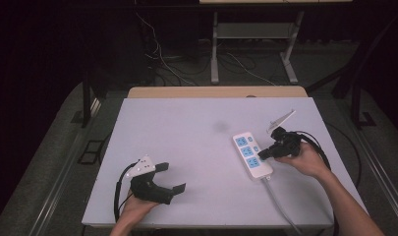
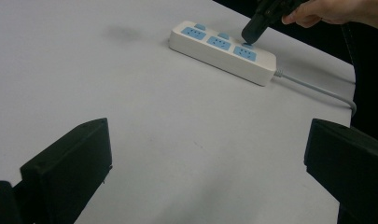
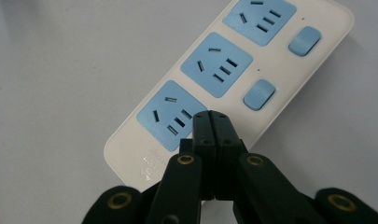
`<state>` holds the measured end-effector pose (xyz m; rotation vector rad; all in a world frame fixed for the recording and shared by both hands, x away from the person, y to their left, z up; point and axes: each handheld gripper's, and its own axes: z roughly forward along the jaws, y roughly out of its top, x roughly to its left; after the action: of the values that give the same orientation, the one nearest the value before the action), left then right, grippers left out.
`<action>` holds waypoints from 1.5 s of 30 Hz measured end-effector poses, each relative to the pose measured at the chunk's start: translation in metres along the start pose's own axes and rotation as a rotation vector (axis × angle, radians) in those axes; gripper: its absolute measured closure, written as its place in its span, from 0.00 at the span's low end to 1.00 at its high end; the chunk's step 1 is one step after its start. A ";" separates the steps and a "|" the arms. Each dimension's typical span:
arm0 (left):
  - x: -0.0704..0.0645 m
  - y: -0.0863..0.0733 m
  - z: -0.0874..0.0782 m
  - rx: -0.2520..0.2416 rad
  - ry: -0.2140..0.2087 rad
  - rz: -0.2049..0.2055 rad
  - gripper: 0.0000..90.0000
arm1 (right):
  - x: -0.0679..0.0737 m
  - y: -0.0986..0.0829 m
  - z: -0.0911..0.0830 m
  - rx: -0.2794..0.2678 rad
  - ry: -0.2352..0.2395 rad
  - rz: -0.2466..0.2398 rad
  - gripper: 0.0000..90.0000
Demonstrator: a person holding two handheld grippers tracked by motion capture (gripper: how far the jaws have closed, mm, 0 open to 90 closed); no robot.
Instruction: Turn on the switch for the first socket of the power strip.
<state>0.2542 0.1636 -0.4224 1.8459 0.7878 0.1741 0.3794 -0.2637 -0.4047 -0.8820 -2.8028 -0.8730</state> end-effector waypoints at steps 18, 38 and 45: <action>-0.002 0.000 0.000 0.002 0.000 0.018 0.00 | 0.003 -0.001 0.003 0.001 -0.037 -0.057 1.00; -0.002 -0.001 0.001 0.004 0.001 0.016 0.01 | 0.005 -0.007 0.005 -0.037 -0.056 -0.074 1.00; -0.001 -0.001 0.001 0.008 0.003 0.017 0.01 | 0.008 -0.004 0.005 -0.012 -0.075 -0.088 1.00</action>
<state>0.2531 0.1623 -0.4230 1.8612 0.7759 0.1846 0.3710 -0.2594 -0.4083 -0.8145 -2.9241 -0.8869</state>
